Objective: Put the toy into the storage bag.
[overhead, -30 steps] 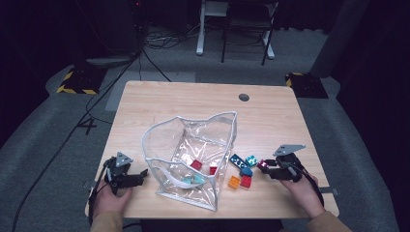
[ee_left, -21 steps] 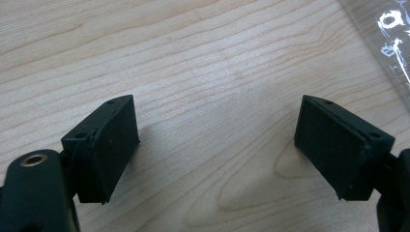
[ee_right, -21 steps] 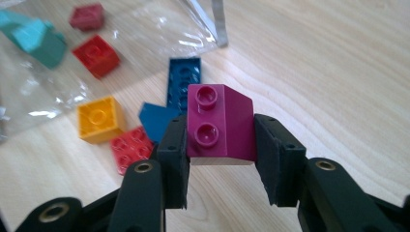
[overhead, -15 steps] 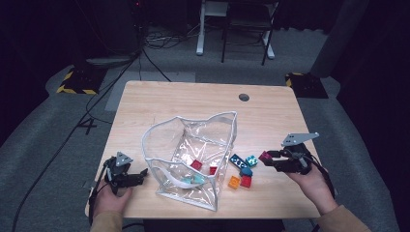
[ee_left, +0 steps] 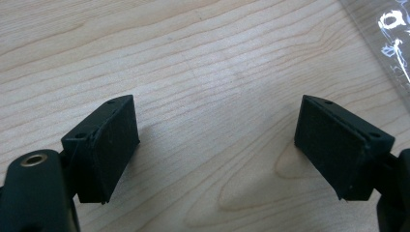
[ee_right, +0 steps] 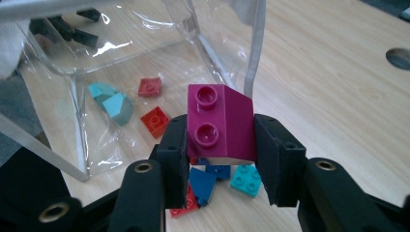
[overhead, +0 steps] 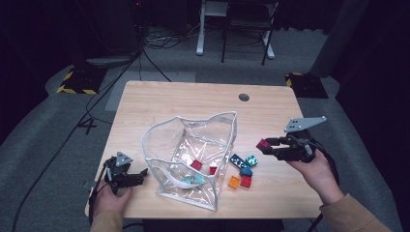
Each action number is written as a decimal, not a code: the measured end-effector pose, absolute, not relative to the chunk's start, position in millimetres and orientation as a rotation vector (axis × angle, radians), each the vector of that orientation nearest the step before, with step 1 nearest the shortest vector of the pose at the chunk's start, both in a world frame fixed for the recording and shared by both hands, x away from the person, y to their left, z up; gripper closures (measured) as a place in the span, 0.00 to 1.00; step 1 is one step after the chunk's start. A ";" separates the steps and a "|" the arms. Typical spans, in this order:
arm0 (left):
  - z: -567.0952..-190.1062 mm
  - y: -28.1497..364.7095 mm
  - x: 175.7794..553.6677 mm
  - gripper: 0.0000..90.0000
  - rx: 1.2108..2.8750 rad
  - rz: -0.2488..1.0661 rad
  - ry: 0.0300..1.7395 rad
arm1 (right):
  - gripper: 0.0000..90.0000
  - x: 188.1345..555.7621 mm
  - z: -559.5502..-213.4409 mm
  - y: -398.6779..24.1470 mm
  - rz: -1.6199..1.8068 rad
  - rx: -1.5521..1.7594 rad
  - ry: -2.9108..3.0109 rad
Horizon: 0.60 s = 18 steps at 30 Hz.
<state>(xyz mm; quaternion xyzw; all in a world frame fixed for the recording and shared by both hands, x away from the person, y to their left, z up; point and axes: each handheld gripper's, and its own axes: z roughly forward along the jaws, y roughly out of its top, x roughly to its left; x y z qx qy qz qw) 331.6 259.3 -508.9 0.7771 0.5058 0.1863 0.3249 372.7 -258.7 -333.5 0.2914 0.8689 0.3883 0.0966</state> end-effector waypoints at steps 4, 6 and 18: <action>-508.9 259.1 331.6 0.18 2.035 0.490 1.330 | 0.65 373.0 -324.3 -251.9 1.134 0.834 2.583; -508.9 259.1 331.5 0.18 2.035 0.488 1.331 | 0.65 372.8 -318.1 -248.0 1.136 0.818 2.586; -508.9 259.2 331.5 0.18 2.034 0.487 1.333 | 0.65 380.8 -283.3 -204.6 1.154 0.694 2.639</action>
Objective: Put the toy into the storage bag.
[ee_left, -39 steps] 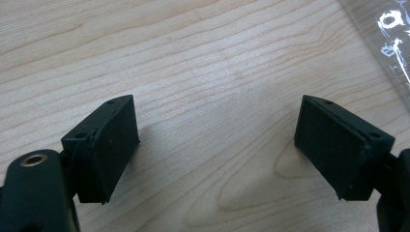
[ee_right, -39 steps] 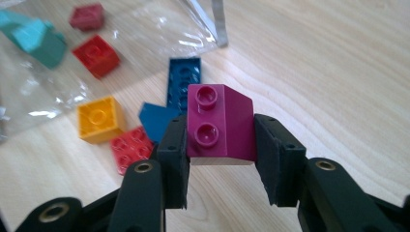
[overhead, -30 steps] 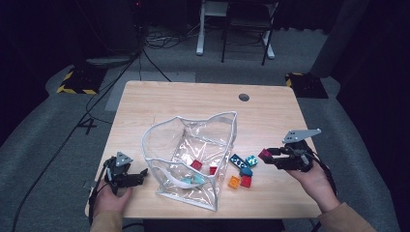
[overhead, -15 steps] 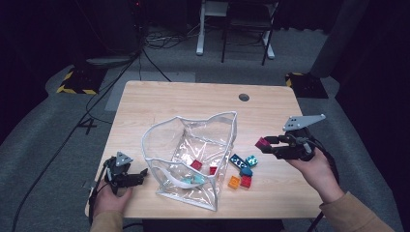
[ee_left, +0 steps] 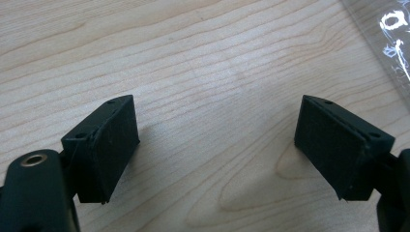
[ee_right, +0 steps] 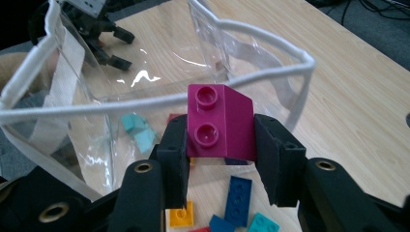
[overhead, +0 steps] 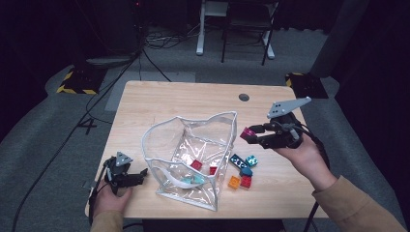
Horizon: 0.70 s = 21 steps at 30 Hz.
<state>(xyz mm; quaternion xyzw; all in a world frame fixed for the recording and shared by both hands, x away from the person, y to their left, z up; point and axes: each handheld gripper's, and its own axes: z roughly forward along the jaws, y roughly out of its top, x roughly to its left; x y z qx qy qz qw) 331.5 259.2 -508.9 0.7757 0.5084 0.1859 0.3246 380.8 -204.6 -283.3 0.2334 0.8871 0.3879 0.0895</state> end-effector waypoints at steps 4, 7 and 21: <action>-508.9 259.1 331.5 0.18 2.034 0.487 1.334 | 0.65 385.9 -275.5 -189.7 1.169 0.671 2.653; -508.8 259.3 331.6 0.18 2.035 0.488 1.334 | 0.65 389.9 -269.4 -176.9 1.178 0.651 2.670; -508.7 259.7 331.7 0.18 2.036 0.493 1.339 | 0.65 411.1 -254.4 -109.8 1.103 0.543 2.739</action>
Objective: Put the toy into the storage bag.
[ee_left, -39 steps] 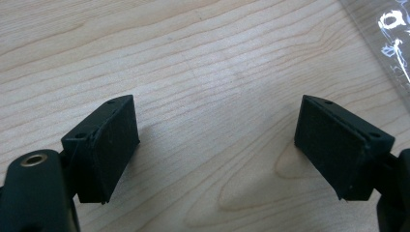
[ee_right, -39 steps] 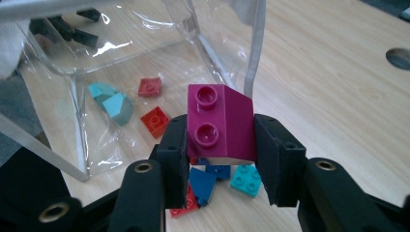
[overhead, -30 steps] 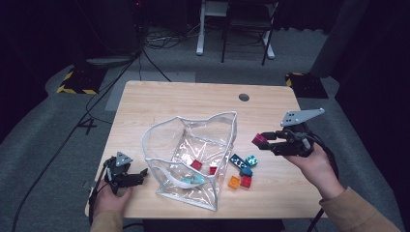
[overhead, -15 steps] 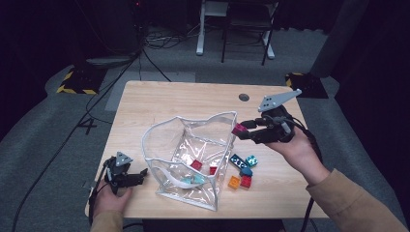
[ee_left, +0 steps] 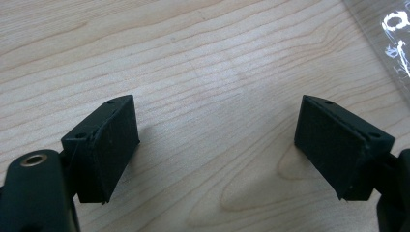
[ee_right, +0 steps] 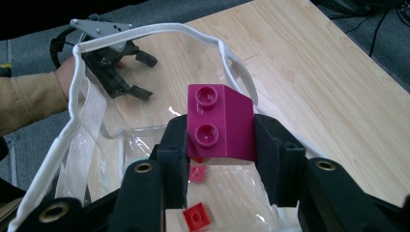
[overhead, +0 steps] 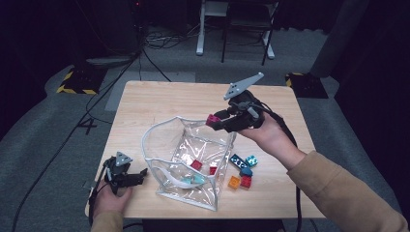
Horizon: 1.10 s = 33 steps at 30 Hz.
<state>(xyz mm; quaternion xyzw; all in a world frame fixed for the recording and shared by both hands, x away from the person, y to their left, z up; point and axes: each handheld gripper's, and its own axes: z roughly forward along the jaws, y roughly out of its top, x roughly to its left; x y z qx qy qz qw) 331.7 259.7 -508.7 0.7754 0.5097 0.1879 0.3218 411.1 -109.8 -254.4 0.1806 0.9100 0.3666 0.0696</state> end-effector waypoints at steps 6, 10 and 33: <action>-508.7 259.7 331.7 0.18 2.036 0.493 1.338 | 0.65 413.9 -254.9 -84.6 1.070 0.499 2.764; -508.7 259.7 331.7 0.18 2.037 0.494 1.338 | 0.65 415.3 -261.7 -65.8 1.041 0.476 2.797; -508.6 259.6 331.7 0.18 2.037 0.493 1.340 | 0.65 425.7 -313.7 -4.6 0.786 0.452 2.985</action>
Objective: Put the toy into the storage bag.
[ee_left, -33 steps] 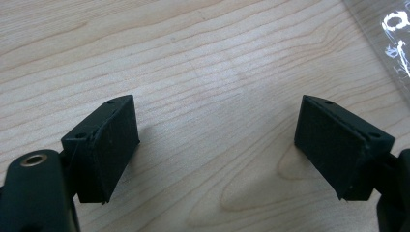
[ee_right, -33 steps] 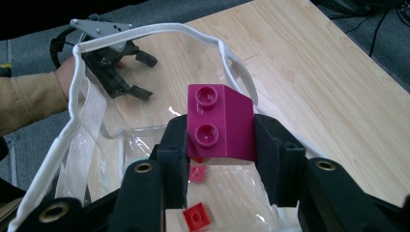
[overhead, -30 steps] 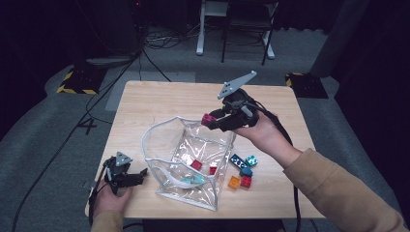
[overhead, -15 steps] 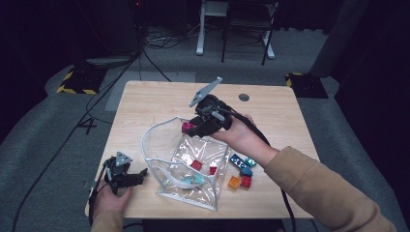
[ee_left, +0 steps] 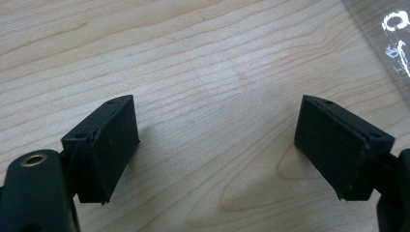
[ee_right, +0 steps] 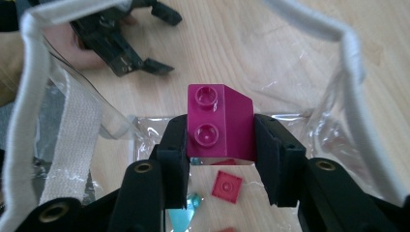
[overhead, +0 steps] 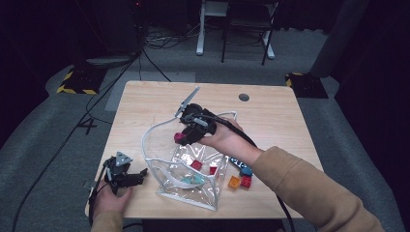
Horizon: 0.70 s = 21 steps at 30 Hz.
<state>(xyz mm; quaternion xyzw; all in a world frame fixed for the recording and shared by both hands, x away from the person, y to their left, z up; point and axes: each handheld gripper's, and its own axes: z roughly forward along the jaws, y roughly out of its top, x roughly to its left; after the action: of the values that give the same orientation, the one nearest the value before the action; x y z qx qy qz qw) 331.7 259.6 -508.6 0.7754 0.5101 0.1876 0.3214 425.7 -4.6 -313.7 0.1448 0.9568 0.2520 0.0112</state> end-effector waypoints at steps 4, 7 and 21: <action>-508.7 259.8 331.7 0.18 2.037 0.494 1.338 | 0.65 426.6 -323.2 0.0 0.690 0.460 3.035; -508.6 259.8 331.8 0.18 2.036 0.495 1.340 | 0.65 427.2 -330.6 2.4 0.623 0.467 3.059; -508.7 259.7 331.8 0.18 2.033 0.494 1.342 | 0.56 417.7 -323.7 -0.8 0.642 0.414 3.080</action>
<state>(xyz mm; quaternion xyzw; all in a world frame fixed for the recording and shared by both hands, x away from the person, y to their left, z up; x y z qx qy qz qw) 331.8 259.7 -508.7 0.7743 0.5112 0.1883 0.3219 417.7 -0.8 -323.7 0.1304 0.9705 0.2022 -0.0157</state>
